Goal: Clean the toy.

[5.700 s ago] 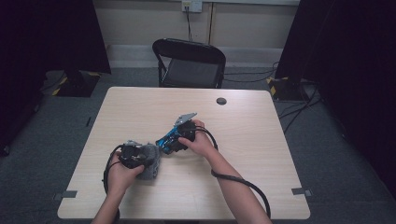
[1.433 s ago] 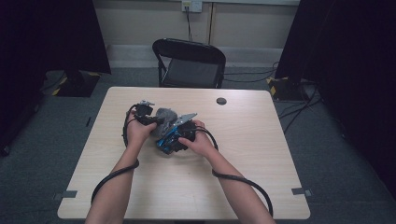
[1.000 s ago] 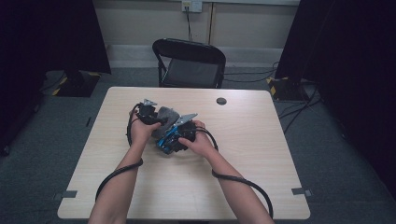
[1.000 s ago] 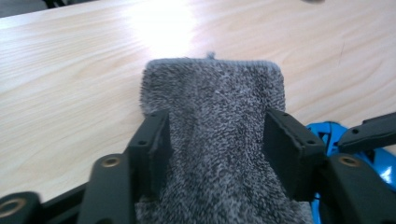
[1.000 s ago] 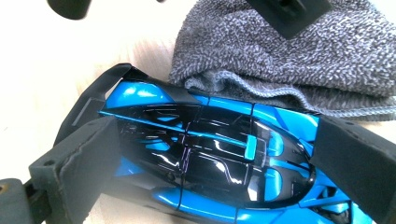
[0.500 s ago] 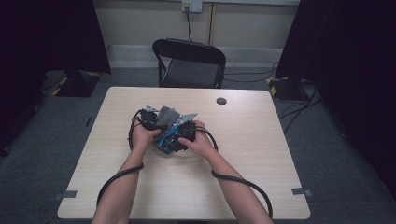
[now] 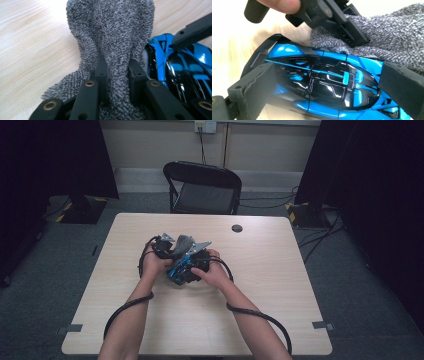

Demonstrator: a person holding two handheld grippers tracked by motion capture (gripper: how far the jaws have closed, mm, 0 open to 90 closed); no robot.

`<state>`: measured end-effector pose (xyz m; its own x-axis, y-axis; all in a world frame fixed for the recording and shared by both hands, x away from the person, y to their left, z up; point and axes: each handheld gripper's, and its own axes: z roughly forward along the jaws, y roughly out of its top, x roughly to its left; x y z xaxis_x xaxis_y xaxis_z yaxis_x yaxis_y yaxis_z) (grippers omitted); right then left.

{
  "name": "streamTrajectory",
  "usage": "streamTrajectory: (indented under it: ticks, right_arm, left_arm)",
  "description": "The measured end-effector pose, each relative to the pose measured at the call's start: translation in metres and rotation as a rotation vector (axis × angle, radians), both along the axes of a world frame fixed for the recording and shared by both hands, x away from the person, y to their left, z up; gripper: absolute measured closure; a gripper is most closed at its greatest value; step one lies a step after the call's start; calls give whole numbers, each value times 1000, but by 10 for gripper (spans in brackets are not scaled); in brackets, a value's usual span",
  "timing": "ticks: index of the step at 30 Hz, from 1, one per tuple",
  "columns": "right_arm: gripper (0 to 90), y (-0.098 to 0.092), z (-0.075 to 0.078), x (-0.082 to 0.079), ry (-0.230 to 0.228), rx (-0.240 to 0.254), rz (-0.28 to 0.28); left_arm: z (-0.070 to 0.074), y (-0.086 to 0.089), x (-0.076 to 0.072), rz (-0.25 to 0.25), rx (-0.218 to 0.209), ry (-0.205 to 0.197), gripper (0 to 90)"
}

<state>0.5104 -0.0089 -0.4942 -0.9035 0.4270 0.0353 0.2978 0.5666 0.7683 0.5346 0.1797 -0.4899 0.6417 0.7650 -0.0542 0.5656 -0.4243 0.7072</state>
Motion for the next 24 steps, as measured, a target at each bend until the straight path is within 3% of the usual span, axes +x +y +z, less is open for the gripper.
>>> streamTrajectory:
  ticks: [12,24]
  right_arm:
    - [7,0,0,0,1,-5,2]
    - [7,0,1,0,3,-8,2]
  left_arm:
    - [2,16,-14,-45,-14,19,742]
    - [4,29,-28,-34,-33,43,742]
